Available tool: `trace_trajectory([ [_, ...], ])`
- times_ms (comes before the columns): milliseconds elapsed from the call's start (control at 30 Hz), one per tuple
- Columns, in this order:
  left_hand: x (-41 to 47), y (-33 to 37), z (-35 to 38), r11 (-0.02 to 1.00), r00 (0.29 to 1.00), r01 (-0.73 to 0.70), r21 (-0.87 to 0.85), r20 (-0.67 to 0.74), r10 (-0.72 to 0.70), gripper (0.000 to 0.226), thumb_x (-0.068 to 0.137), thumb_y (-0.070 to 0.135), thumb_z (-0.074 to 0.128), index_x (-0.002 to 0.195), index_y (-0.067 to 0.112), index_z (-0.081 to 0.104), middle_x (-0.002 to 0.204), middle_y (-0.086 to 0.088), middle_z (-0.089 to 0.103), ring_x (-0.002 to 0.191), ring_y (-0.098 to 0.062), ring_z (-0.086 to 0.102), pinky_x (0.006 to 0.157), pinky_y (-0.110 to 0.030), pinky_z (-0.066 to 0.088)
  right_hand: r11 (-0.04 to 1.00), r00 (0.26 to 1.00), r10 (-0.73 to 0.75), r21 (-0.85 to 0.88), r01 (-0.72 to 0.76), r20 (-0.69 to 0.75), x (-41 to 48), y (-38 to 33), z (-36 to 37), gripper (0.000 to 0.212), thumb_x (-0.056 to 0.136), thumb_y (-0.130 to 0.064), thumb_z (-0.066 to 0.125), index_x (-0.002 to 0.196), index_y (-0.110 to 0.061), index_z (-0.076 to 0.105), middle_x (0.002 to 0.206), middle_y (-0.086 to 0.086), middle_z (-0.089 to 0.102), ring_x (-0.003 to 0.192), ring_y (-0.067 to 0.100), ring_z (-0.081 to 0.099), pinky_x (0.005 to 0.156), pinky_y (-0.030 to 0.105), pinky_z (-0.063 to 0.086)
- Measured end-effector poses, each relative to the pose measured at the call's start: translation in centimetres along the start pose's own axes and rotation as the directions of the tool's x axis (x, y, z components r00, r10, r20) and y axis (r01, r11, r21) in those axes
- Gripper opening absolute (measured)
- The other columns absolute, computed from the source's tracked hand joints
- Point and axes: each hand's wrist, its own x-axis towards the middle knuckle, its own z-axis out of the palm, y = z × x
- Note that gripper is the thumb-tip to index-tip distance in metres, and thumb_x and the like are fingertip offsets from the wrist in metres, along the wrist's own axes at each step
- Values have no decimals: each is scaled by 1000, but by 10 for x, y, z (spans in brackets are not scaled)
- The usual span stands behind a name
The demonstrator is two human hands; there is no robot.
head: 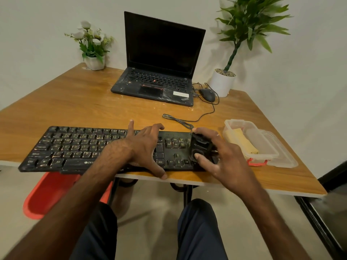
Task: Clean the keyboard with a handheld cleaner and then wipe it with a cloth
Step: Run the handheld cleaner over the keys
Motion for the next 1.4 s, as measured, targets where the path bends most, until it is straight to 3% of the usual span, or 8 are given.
trace_trajectory([
  [367, -2, 1, -2, 1000, 1000, 0, -9, 11, 0, 142, 58, 70, 82, 155, 17, -8, 166, -6, 16, 154, -24, 11, 114, -65, -21, 989, 998, 60, 135, -56, -27, -1, -3, 6, 63, 87, -19, 73, 132, -50, 42, 116, -38, 51, 106, -4, 60, 77, 21, 59],
  [533, -3, 2, -1, 1000, 1000, -1, -8, 6, 1, 141, 58, 70, 82, 155, 18, -6, 166, -5, 18, 154, -23, 13, 114, -65, -21, 992, 999, 39, 120, -37, -16, 11, -2, 13, 64, 88, -19, 72, 133, -51, 39, 112, -25, 55, 101, -11, 59, 71, 13, 56],
  [633, -4, 1, -2, 1000, 1000, -2, -9, 3, 2, 141, 58, 70, 82, 155, 18, -5, 166, -5, 19, 154, -23, 14, 114, -65, -22, 987, 989, 127, 108, -119, -77, 32, 17, 11, 64, 87, -21, 73, 135, -45, 40, 115, -11, 60, 95, -3, 64, 71, 24, 61],
  [800, -3, -2, 1, 1000, 1000, -1, -17, 0, 1, 142, 58, 71, 82, 155, 18, -6, 166, -5, 18, 154, -23, 14, 114, -65, -21, 986, 997, 56, 154, -63, 50, 42, 12, 18, 63, 88, -19, 72, 133, -51, 39, 109, -24, 54, 93, -12, 61, 65, 12, 54],
  [967, -4, -1, 1, 1000, 1000, 5, -23, -2, -5, 140, 59, 71, 81, 155, 17, -5, 166, -5, 18, 154, -22, 13, 114, -64, -23, 991, 993, 119, 66, -118, -6, 66, 28, 17, 67, 88, -23, 72, 136, -53, 36, 123, -1, 60, 103, 10, 63, 78, 34, 61],
  [1100, -4, -2, 2, 1000, 1000, 3, -21, -2, -4, 142, 58, 73, 81, 155, 18, -6, 166, -3, 18, 154, -21, 13, 114, -64, -22, 988, 995, 43, 145, -56, 91, 53, 19, 16, 65, 87, -19, 73, 133, -50, 40, 114, -20, 55, 95, -2, 64, 66, 17, 57],
  [1267, -4, -2, 1, 1000, 1000, -2, -25, -11, 1, 141, 58, 72, 81, 155, 18, -5, 166, -3, 19, 154, -21, 14, 114, -64, -23, 997, 997, 53, 58, -57, 64, 62, 23, 11, 64, 89, -21, 71, 135, -51, 37, 120, -8, 58, 102, 10, 65, 73, 31, 62],
  [1400, -3, -3, 2, 1000, 1000, 0, -30, -15, 0, 141, 56, 73, 82, 155, 20, -5, 165, -3, 21, 154, -21, 15, 114, -64, -23, 997, 990, -25, 78, 14, 139, 57, 11, 15, 61, 90, -18, 70, 137, -43, 40, 110, -23, 52, 91, -10, 60, 63, 11, 53],
])
